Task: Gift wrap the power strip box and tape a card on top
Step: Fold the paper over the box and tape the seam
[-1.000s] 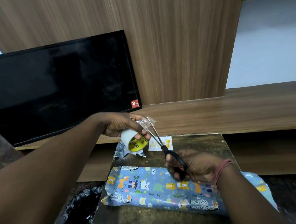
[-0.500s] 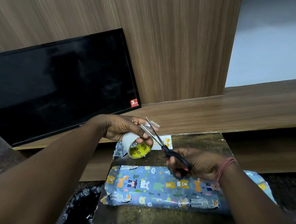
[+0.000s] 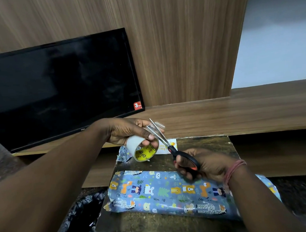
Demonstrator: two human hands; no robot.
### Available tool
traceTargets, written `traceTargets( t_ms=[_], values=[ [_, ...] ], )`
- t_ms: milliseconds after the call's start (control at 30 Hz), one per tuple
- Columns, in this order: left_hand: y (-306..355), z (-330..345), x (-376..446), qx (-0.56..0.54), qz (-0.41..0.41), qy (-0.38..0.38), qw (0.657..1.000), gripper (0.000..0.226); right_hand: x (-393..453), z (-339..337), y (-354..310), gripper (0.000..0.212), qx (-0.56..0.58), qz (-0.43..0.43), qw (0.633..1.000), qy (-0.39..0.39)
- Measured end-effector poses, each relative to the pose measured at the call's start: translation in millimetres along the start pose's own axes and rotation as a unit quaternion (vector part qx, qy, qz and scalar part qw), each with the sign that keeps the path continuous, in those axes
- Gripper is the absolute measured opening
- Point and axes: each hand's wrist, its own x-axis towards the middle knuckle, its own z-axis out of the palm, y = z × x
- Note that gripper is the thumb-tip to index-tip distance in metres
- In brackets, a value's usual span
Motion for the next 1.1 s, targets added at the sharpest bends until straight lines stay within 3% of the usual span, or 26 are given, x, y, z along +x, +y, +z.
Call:
traceTargets(
  t_ms=[133, 267, 400, 467, 567, 700, 833, 900, 1000, 1100],
  values=[
    [1, 0, -1, -0.006, 0.004, -0.008, 1.000, 0.047, 2, -4, 3, 0.043, -0.015, 0.012, 0.999, 0.027],
    [-1, -2, -1, -0.010, 0.002, -0.013, 1.000, 0.050, 0, -8, 2, 0.045, -0.037, 0.010, 0.999, 0.028],
    [-1, 1, 1, -0.001, -0.003, -0.026, 1.000, 0.051, -4, -6, -1, 0.022, -0.050, 0.023, 0.998, 0.007],
    [-3, -1, 4, -0.010, -0.003, -0.026, 1.000, 0.054, -6, -7, -2, 0.025, -0.059, 0.025, 0.998, -0.003],
    [-7, -11, 9, 0.005, -0.004, 0.012, 1.000, 0.061, -7, -10, -2, 0.052, -0.074, 0.010, 0.997, -0.013],
    [-8, -6, 10, -0.026, -0.002, -0.014, 1.000, 0.053, -7, -9, -1, 0.053, -0.082, 0.004, 0.997, -0.017],
    [-11, -3, 12, -0.016, 0.000, 0.027, 1.000, 0.055, -5, -7, 0, 0.071, -0.087, -0.013, 0.996, -0.008],
    [-10, -3, 12, -0.023, -0.005, -0.004, 1.000, 0.055, -6, -6, -1, 0.073, -0.080, -0.018, 0.997, -0.010],
    [-12, -6, 13, -0.024, -0.007, 0.013, 1.000, 0.057, -7, -6, -2, 0.073, -0.061, -0.012, 0.998, -0.017],
    [-15, -8, 14, -0.013, -0.015, 0.009, 1.000, 0.060, -4, -7, -3, 0.050, -0.045, 0.010, 0.999, 0.006]
  ],
)
